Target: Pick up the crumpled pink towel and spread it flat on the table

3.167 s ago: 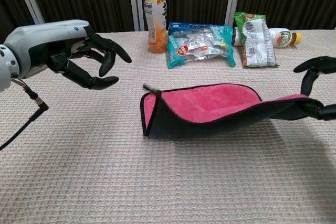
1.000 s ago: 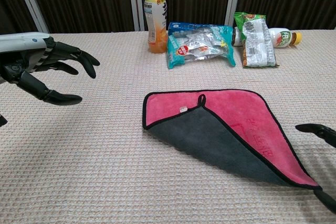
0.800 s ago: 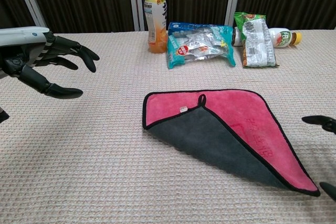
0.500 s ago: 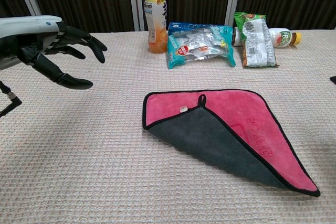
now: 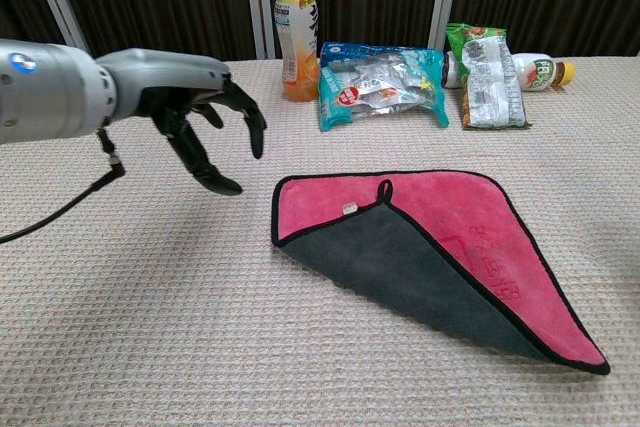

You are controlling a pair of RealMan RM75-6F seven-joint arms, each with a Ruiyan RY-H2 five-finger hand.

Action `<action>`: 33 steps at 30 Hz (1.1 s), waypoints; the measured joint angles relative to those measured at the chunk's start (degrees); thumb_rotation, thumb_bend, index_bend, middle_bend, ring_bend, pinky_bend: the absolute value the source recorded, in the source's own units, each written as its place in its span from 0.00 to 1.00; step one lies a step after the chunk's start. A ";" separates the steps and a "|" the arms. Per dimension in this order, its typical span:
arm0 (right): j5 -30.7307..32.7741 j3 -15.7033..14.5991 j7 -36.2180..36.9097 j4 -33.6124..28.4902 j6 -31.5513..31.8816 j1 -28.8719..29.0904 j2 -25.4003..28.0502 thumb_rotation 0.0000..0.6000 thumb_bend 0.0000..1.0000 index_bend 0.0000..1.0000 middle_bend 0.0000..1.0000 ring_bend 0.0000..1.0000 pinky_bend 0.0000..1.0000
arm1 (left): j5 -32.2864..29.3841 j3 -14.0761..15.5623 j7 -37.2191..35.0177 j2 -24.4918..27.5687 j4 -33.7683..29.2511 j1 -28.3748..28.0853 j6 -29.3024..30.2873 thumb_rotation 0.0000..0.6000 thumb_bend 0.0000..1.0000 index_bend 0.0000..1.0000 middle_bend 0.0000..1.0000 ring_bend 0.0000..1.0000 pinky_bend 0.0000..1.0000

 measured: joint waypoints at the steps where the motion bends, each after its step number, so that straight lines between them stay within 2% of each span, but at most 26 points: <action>1: 0.08 0.08 0.38 -0.01 -0.10 0.02 0.13 1.00 0.39 0.00 0.00 0.00 0.00 | -1.82 -0.35 1.33 -1.14 0.61 -1.49 0.41 1.00 0.24 0.42 0.13 0.01 0.12; 5: 0.07 0.28 2.14 -0.37 -0.21 -0.03 0.71 1.00 0.39 0.00 0.00 0.00 0.00 | -7.60 -2.22 5.08 -7.14 4.62 -6.86 2.41 1.00 0.27 0.39 0.11 0.01 0.12; 10: 0.02 0.42 4.15 -0.63 -0.37 -0.10 1.31 1.00 0.39 0.00 0.00 0.00 0.00 | -12.17 -3.95 8.23 -12.48 9.86 -11.61 3.44 1.00 0.40 0.35 0.09 0.01 0.12; 14: 0.69 0.77 5.62 -0.36 -1.16 0.05 1.59 1.00 0.39 0.00 0.00 0.00 0.00 | -15.93 -5.09 11.35 -15.82 14.17 -15.32 3.33 1.00 0.45 0.33 0.08 0.01 0.12; 26: 2.53 2.23 9.99 0.63 -2.96 0.61 2.16 1.00 0.39 0.00 0.00 0.00 0.00 | -23.94 -7.13 18.52 -23.56 26.72 -23.19 1.17 1.00 0.47 0.32 0.07 0.01 0.12; 33: 3.41 3.21 12.18 1.24 -3.52 0.77 2.45 1.00 0.39 0.00 0.00 0.00 0.00 | -26.02 -8.18 20.90 -28.20 33.39 -26.53 -1.39 1.00 0.47 0.32 0.07 0.01 0.12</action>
